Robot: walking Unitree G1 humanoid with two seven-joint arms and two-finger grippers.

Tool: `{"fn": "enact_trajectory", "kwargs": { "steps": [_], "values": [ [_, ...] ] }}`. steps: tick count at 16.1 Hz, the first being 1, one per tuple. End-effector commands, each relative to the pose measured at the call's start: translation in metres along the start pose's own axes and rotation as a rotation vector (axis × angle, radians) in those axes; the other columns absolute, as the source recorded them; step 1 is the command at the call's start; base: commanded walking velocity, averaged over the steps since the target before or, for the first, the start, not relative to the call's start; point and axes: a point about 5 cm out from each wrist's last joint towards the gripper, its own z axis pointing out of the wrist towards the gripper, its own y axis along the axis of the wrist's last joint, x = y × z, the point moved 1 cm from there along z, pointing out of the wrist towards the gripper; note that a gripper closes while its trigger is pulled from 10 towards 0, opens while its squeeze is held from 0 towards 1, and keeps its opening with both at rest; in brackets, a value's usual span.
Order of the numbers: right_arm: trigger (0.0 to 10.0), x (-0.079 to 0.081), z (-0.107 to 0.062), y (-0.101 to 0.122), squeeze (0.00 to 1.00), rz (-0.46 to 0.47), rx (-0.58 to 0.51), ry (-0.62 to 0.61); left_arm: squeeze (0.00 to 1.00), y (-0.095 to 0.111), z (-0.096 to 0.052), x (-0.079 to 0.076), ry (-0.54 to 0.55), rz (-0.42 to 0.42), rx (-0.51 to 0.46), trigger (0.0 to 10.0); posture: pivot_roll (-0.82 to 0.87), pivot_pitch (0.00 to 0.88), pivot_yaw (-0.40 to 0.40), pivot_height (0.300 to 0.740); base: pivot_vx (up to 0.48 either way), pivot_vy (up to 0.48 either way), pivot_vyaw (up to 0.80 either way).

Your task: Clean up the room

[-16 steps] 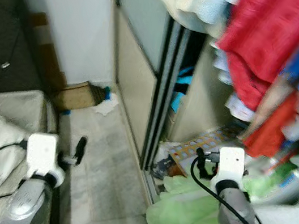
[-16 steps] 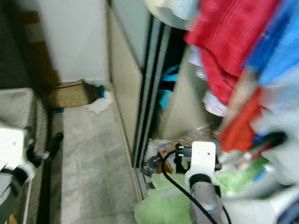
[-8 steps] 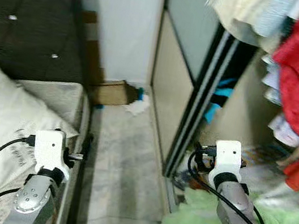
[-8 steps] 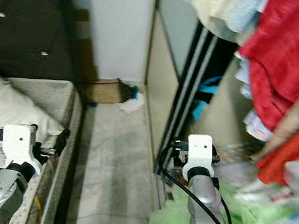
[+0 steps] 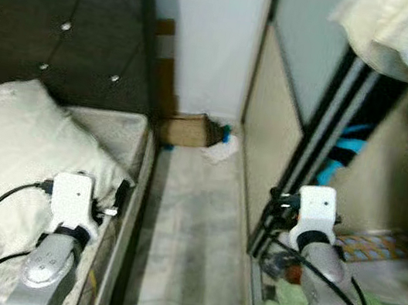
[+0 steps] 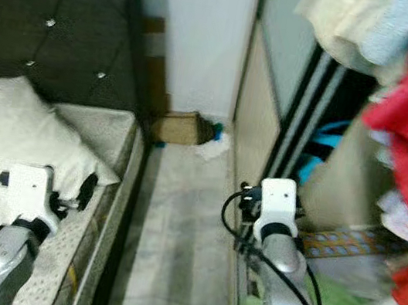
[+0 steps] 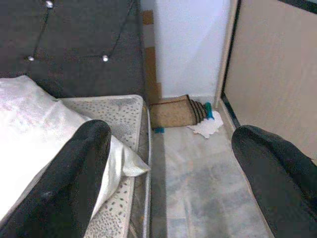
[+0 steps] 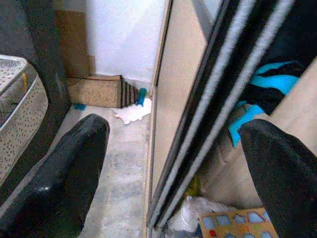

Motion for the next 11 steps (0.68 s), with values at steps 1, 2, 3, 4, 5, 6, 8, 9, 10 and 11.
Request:
{"fn": "enact_trajectory", "kwargs": {
  "steps": [1, 2, 3, 4, 5, 6, 8, 9, 10, 11],
  "values": [
    [10.0, 0.0021, 0.0008, 0.0003, 0.00, 0.011, 0.002, 0.003, 0.00, 0.0009, -0.0008, 0.0027, 0.013, 0.012, 0.002, 10.0, -0.09, 0.000, 0.011, 0.740, 0.000, 0.000, 0.80],
    [10.0, 0.0031, 0.0010, 0.0008, 0.00, 0.010, 0.000, 0.008, 0.00, 0.0011, -0.0004, 0.0018, 0.011, 0.014, -0.001, 10.0, -0.09, 0.000, 0.011, 0.740, 0.000, 0.000, 0.80],
    [10.0, 0.0034, 0.0012, 0.0010, 0.00, 0.010, -0.001, 0.010, 0.00, 0.0014, -0.0001, 0.0014, 0.011, 0.015, -0.004, 10.0, -0.09, 0.000, 0.011, 0.740, 0.000, 0.000, 0.80],
    [10.0, 0.0040, 0.0019, 0.0015, 0.00, 0.010, -0.002, 0.012, 0.00, 0.0026, 0.0009, 0.0004, 0.011, 0.014, -0.017, 10.0, -0.09, 0.000, 0.011, 0.740, 0.000, 0.000, 0.80],
    [10.0, 0.0041, 0.0019, 0.0015, 0.00, 0.010, -0.002, 0.013, 0.00, 0.0028, 0.0011, 0.0001, 0.011, 0.013, -0.018, 10.0, -0.09, 0.000, 0.011, 0.740, 0.000, 0.000, 0.80],
    [10.0, 0.0046, 0.0021, 0.0012, 0.00, 0.010, -0.002, 0.014, 0.00, 0.0029, 0.0018, -0.0006, 0.009, 0.012, -0.021, 10.0, -0.09, 0.000, 0.007, 0.740, 0.000, 0.000, 0.80],
    [10.0, 0.0054, 0.0026, 0.0014, 0.00, 0.010, -0.004, 0.018, 0.00, 0.0018, 0.0022, -0.0044, 0.003, 0.004, -0.016, 10.0, -0.09, 0.000, 0.007, 0.740, 0.000, 0.000, 0.80],
    [10.0, 0.0056, 0.0027, 0.0015, 0.00, 0.011, -0.004, 0.018, 0.00, 0.0018, 0.0025, -0.0050, 0.002, 0.003, -0.016, 10.0, -0.09, 0.000, 0.007, 0.740, 0.000, 0.000, 0.80],
    [10.0, 0.0057, 0.0031, 0.0019, 0.00, 0.014, -0.005, 0.016, 0.00, 0.0022, 0.0037, -0.0056, 0.003, 0.003, -0.016, 10.0, -0.08, 0.000, 0.009, 0.740, 0.000, 0.000, 0.80],
    [10.0, 0.0054, 0.0033, 0.0018, 0.00, 0.015, -0.004, 0.015, 0.00, 0.0026, 0.0050, -0.0060, 0.006, 0.003, -0.019, 10.0, -0.08, 0.000, 0.009, 0.740, 0.000, 0.000, 0.80]
  ]
}}
